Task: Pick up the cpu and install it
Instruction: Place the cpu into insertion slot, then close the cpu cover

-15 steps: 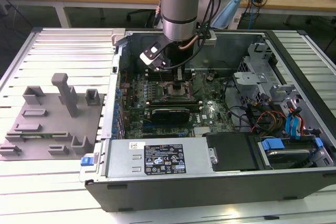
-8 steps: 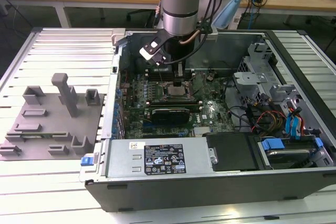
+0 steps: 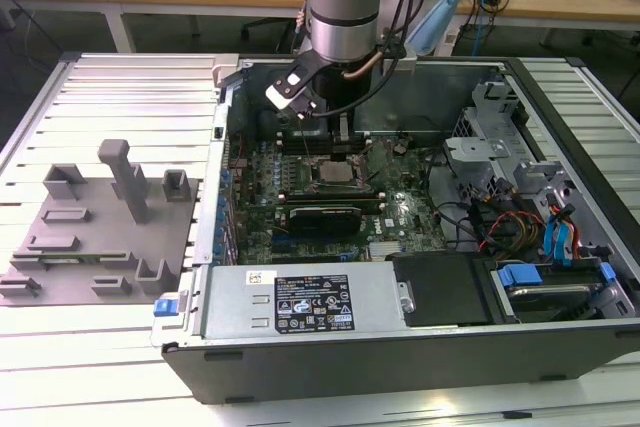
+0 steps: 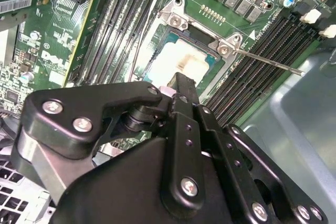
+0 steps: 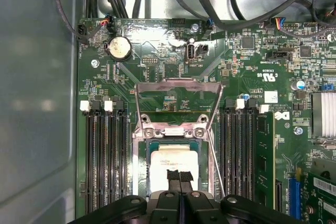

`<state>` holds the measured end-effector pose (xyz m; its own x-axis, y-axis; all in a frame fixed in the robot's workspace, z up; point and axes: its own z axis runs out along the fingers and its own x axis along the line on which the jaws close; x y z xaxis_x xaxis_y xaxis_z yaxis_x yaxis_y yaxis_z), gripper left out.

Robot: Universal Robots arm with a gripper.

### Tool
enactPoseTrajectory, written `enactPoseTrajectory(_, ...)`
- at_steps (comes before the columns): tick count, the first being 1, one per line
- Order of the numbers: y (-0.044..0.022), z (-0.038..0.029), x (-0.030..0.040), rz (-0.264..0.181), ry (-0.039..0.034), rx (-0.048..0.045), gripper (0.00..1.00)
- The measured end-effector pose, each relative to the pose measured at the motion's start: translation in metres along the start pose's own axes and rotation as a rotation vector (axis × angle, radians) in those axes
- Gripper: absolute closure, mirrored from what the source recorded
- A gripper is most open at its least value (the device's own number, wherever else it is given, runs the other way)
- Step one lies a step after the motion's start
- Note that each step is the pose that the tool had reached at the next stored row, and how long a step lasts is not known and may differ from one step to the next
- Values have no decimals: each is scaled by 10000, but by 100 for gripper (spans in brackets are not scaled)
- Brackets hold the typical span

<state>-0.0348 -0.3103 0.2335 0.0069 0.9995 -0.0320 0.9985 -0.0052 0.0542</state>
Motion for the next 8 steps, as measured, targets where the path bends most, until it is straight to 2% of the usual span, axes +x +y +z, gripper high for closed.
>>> enactPoseTrajectory(8, 0, -5, 0, 0, -11, 0, 89)
